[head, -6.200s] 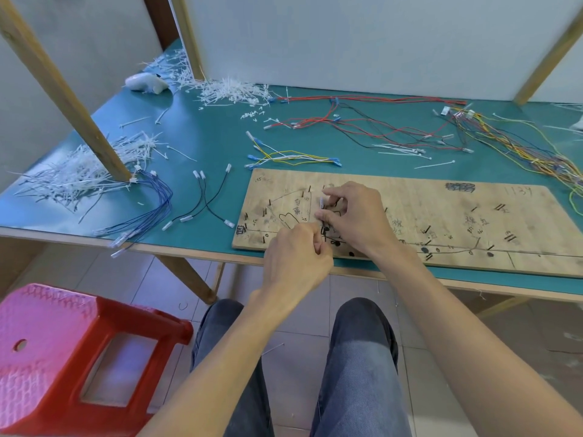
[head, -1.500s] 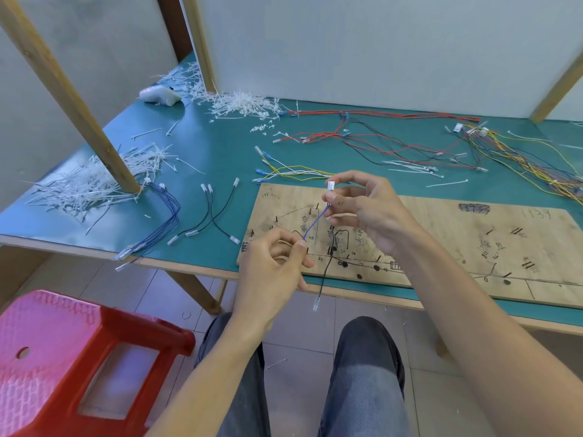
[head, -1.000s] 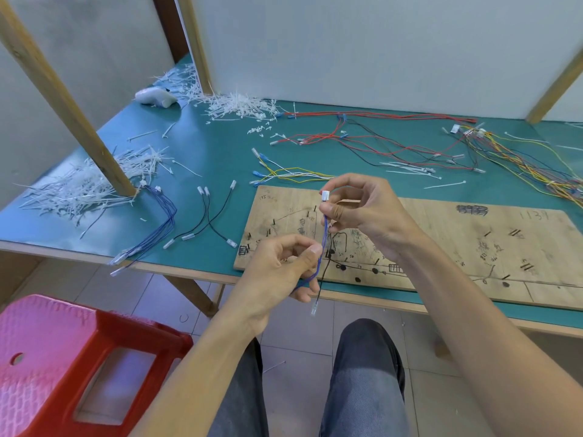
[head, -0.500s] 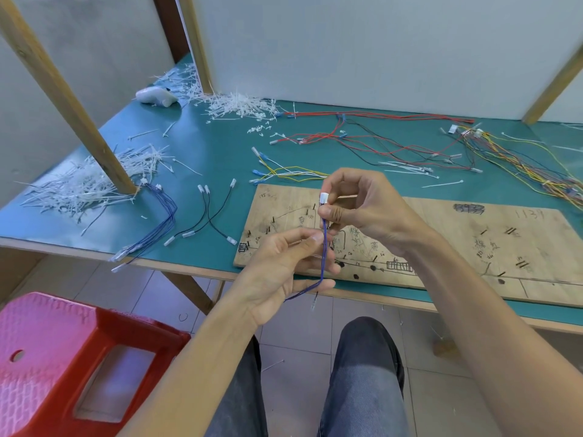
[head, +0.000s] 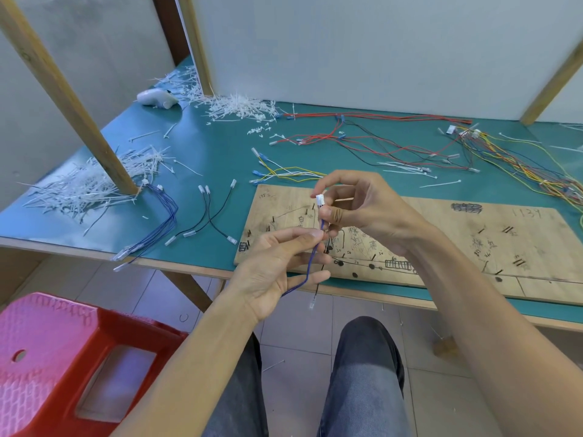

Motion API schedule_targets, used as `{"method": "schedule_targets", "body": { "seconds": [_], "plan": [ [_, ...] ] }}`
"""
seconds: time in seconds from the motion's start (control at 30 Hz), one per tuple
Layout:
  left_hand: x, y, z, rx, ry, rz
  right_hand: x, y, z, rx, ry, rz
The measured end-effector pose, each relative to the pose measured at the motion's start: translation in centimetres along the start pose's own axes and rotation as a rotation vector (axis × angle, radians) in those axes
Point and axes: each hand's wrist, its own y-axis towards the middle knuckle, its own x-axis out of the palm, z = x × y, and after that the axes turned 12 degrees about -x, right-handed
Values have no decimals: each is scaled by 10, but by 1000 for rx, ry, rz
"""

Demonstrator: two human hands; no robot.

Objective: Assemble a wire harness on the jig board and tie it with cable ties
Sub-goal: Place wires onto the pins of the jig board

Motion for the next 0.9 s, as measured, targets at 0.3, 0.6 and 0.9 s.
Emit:
{"method": "schedule_targets", "body": {
  "seconds": [0.3,0.6,0.9],
  "plan": [
    [9,-4,-3,255,184,215,7,1,2,-1,-3,47],
    [7,-2,-11,632,545,436,7,-1,-3,27,-40,66],
    [5,4,-14,443,459,256,11,3,-7,54,-66,31]
  ]
}}
